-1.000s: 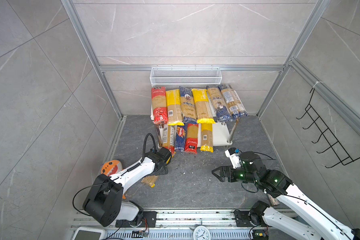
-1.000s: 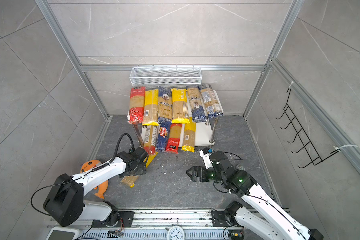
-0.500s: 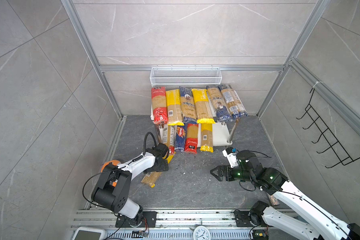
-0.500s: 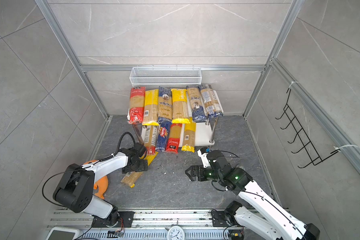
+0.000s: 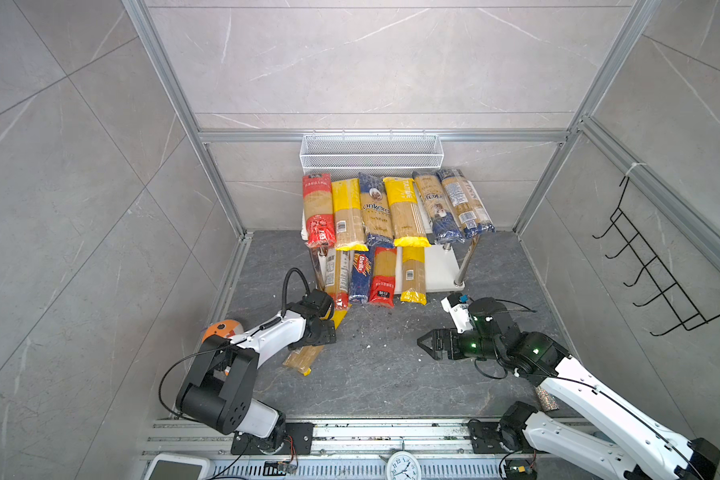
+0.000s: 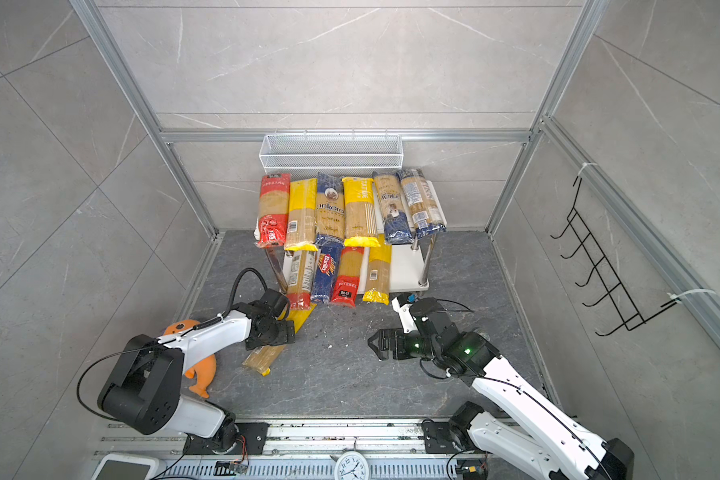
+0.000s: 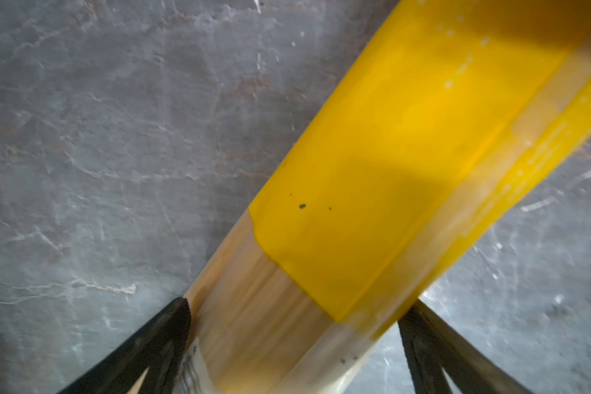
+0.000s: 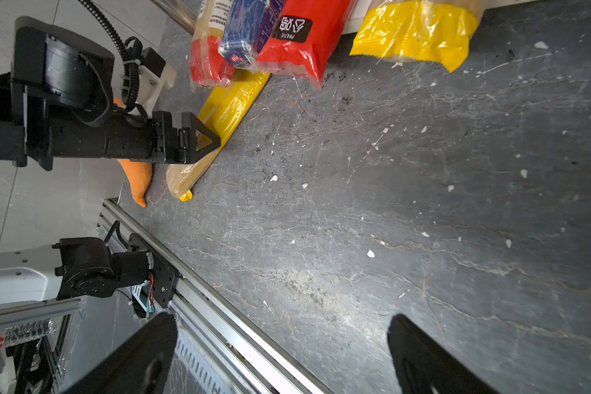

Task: Place and organize the pasta boxes and bags onto the shelf
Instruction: 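Lower the left gripper onto the remaining yellow-banded bag and grasp its end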

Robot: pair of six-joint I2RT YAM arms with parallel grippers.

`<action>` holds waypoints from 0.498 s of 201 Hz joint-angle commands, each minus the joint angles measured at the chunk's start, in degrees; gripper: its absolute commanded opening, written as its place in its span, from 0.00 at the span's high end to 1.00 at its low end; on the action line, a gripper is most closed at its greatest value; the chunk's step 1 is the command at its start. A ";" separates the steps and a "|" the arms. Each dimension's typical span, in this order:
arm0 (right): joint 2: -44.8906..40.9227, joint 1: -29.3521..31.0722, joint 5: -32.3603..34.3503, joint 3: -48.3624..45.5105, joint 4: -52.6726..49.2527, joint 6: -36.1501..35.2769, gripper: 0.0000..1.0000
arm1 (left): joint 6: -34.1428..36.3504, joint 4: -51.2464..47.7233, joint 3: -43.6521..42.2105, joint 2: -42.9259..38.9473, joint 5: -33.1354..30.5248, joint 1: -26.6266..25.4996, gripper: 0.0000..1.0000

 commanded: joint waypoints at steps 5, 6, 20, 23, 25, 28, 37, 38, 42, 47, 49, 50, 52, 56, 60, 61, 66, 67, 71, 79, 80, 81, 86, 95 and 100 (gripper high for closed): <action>-0.86 0.30 -0.81 1.24 0.52 0.02 0.00 | -4.84 -2.67 -1.98 -5.03 3.90 -4.52 0.08; -0.87 0.30 -0.84 1.20 0.49 0.01 0.00 | -4.93 -2.70 -1.98 -5.21 3.90 -4.66 0.08; -1.21 0.29 -1.14 1.24 0.21 0.20 0.00 | -6.34 -2.95 -1.76 -7.45 4.07 -7.51 0.10; -1.28 0.25 -1.14 1.22 0.15 0.18 0.00 | -6.59 -3.10 -1.59 -7.76 4.08 -8.02 0.10; -1.36 0.20 -1.17 1.17 0.09 0.25 0.00 | -6.73 -3.26 -1.48 -8.01 4.13 -8.39 0.10; -1.47 0.20 -1.20 1.15 -0.03 0.32 0.00 | -7.00 -3.60 -1.27 -8.27 3.95 -8.86 0.10; -1.93 0.30 -1.25 1.15 -0.23 0.48 0.00 | -7.73 -4.81 -0.57 -8.87 2.97 -10.37 0.10; -1.98 0.26 -1.28 1.15 -0.28 0.50 0.00 | -7.78 -4.96 -0.48 -8.94 2.87 -10.53 0.09; -2.22 0.25 -1.32 1.17 -0.37 0.53 0.00 | -8.00 -5.55 -0.11 -9.19 2.35 -11.23 0.09; -2.58 0.23 -1.34 1.15 -0.62 0.64 0.00 | -8.25 -6.21 0.23 -9.41 1.72 -11.95 0.09; -2.67 0.28 -1.35 1.15 -0.65 0.62 0.00 | -8.33 -6.48 0.40 -9.54 1.43 -12.20 0.08; -2.75 0.25 -1.33 1.16 -0.75 0.62 0.00 | -8.39 -6.62 0.44 -9.58 1.31 -12.36 0.08; -2.84 0.29 -1.33 1.16 -0.83 0.66 0.00 | -8.44 -6.91 0.61 -9.71 1.02 -12.66 0.08; -3.11 0.30 -1.40 1.16 -0.94 0.75 0.00 | -8.55 -7.45 0.85 -9.86 0.46 -13.06 0.06; -3.37 0.30 -1.39 1.09 -1.21 0.71 0.00 | -8.75 -8.05 0.99 -10.00 -0.20 -13.44 0.05; -3.45 0.30 -1.40 1.12 -1.26 0.75 0.00 | -8.78 -8.16 1.04 -10.03 -0.34 -13.55 0.05; -3.75 0.29 -1.33 1.08 -1.41 0.82 0.00 | -8.93 -8.87 1.17 -10.18 -1.21 -13.97 0.04; -3.81 0.25 -1.33 1.08 -1.44 0.81 0.00 | -8.95 -9.01 1.18 -10.21 -1.42 -14.04 0.03; -4.07 0.27 -1.27 1.07 -1.64 0.84 0.00 | -9.10 -9.55 1.25 -10.25 -2.13 -14.36 0.03; -4.51 0.26 -1.18 1.00 -1.98 0.82 0.00 | -9.30 -10.37 1.00 -10.23 -3.36 -14.65 0.01; -4.59 0.28 -1.16 1.04 -1.99 0.81 0.00 | -9.27 -10.46 0.96 -10.23 -3.51 -14.69 0.01; -4.63 0.29 -1.20 1.05 -2.00 0.80 0.00 | -9.30 -10.51 0.94 -10.23 -3.62 -14.66 0.01; -4.97 0.27 -1.20 0.99 -2.11 0.95 0.00 | -9.48 -10.78 0.65 -10.21 -4.29 -14.72 0.01; -5.56 0.27 -1.18 0.79 -2.15 1.04 0.00 | -9.83 -10.83 -0.09 -10.46 -5.48 -15.00 0.00; -5.76 0.28 -1.16 0.71 -2.19 1.14 0.00 | -10.07 -10.54 -0.63 -10.77 -5.99 -15.06 0.00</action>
